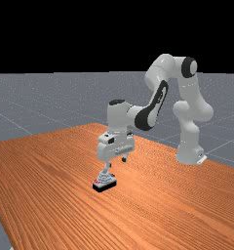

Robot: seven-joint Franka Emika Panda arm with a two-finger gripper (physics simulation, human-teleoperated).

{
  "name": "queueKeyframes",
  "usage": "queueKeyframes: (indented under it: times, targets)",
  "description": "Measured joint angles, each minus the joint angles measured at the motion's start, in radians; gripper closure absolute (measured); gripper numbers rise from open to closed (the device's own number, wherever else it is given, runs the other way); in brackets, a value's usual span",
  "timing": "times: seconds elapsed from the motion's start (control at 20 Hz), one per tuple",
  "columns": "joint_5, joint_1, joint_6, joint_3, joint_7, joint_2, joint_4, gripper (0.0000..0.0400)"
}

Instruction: Turn on the trigger

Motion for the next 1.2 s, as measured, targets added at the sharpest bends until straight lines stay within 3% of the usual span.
queueKeyframes:
  times: [0.05,0.1,0.15,0.25,0.5,1.15,1.2]
  targets:
    - [0.0,0.0,-0.074,0.0,0.0,-0.031,0.014,0.0157]
    - [0.0,0.0,-0.149,0.0,0.0,-0.074,0.043,0.0252]
    - [0.0,0.0,-0.22,0.0,0.0,-0.111,0.08,0.031]
    - [0.0,0.0,-0.365,0.0,0.0,-0.163,0.178,0.0367]
    - [0.0,0.0,-0.348,0.0,0.0,-0.192,0.171,0.0397]
    - [-0.004,-0.002,-0.352,-0.006,0.014,-0.187,0.173,0.04]
    - [-0.034,0.002,-0.352,-0.008,0.019,-0.187,0.173,0.04]
